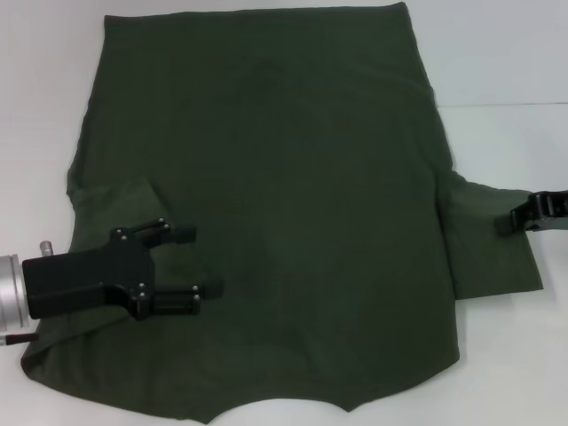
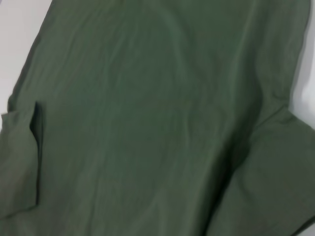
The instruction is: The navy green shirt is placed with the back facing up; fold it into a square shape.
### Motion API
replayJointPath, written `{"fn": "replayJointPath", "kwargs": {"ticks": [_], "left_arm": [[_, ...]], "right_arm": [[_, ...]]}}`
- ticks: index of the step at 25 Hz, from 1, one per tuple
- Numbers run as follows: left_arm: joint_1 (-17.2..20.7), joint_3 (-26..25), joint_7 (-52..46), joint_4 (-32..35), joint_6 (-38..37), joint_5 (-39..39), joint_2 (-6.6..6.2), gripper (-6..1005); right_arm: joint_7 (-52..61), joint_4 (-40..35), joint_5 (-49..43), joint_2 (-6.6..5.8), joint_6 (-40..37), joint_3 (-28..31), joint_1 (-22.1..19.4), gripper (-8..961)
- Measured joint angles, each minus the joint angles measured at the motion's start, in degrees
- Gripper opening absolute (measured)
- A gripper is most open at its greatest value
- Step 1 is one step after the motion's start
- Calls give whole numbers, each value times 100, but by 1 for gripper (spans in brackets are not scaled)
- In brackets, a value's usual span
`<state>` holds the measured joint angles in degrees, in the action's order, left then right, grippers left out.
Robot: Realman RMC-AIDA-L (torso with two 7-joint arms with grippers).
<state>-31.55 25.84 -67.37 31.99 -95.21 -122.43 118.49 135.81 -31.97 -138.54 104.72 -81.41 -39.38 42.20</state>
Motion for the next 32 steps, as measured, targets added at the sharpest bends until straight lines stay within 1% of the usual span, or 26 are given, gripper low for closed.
{"fn": "replayJointPath", "kwargs": {"ticks": [12, 18, 26, 32], "left_arm": [[0, 0, 1, 0, -16, 0, -2, 952], [-6, 10, -44, 15, -25, 0, -6, 952], [-29, 29, -115, 25, -27, 0, -18, 951], [-36, 35, -141, 28, -47, 0, -21, 951]], "right_arm": [[-23, -415, -628, -46, -263, -24, 206, 32], [-20, -708, -773, -49, -488, -34, 233, 33], [-59, -839, -1269, -37, -584, -48, 387, 33], [-64, -1027, -1398, -23, -670, -12, 446, 33]]}}
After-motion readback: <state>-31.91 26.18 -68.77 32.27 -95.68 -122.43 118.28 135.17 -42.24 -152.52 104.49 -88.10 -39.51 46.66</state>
